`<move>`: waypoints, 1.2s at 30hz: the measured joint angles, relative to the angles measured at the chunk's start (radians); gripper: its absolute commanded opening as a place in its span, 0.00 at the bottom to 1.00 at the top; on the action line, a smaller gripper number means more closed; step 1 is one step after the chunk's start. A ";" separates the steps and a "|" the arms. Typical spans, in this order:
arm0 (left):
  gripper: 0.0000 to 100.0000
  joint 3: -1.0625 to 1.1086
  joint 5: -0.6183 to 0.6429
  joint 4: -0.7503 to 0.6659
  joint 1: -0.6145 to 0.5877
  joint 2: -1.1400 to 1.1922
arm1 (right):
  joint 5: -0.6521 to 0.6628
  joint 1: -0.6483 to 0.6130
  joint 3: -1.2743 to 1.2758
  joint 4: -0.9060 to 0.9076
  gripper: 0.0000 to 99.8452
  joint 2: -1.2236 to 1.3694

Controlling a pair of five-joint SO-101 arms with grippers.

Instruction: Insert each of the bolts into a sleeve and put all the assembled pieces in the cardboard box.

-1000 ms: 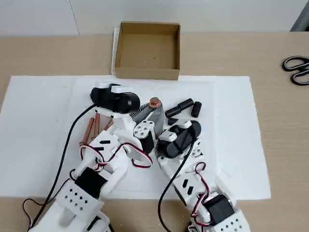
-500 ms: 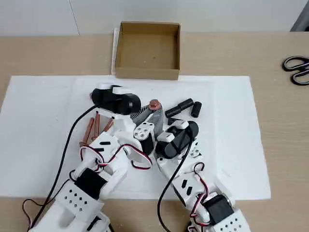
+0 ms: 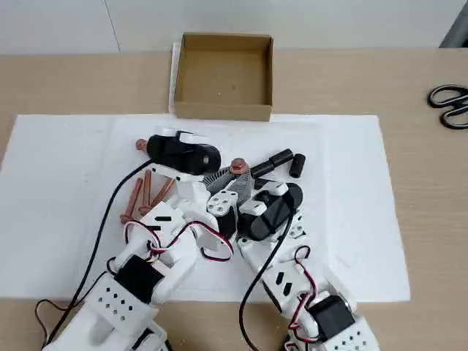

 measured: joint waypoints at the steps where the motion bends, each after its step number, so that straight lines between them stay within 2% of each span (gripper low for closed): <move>1: 0.01 0.000 -0.011 0.000 0.000 0.000 | 0.000 0.000 0.000 0.000 0.01 0.000; 7: 0.01 0.000 -0.031 0.005 0.003 0.000 | 0.000 0.000 0.000 0.000 0.01 0.000; 25: 0.01 -0.003 -0.031 0.212 0.015 -0.006 | -0.003 -0.005 0.002 0.000 0.01 0.002; 36: 0.02 0.002 -0.031 0.241 0.049 -0.005 | -0.002 -0.006 0.000 0.000 0.01 0.000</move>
